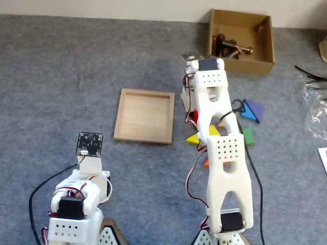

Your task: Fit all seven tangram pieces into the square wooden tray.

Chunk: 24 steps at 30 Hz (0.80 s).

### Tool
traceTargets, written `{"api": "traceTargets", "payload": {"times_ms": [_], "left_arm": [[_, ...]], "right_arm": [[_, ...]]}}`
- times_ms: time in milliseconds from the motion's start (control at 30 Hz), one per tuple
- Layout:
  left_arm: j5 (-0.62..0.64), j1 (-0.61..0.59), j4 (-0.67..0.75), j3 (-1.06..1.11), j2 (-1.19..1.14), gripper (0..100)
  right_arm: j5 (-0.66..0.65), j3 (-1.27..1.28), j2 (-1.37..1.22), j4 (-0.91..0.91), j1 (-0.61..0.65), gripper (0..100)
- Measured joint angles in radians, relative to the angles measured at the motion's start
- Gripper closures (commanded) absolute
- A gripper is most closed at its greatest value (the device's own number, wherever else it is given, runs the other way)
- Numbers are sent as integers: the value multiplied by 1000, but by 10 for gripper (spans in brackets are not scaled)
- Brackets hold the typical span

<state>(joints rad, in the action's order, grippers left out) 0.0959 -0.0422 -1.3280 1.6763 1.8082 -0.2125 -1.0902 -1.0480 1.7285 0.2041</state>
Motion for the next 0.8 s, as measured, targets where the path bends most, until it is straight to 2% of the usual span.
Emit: {"api": "traceTargets", "payload": {"times_ms": [800], "left_arm": [[0, 0, 0, 0, 0, 995]], "right_arm": [[-26, 0, 6, 12, 5, 738]]}}
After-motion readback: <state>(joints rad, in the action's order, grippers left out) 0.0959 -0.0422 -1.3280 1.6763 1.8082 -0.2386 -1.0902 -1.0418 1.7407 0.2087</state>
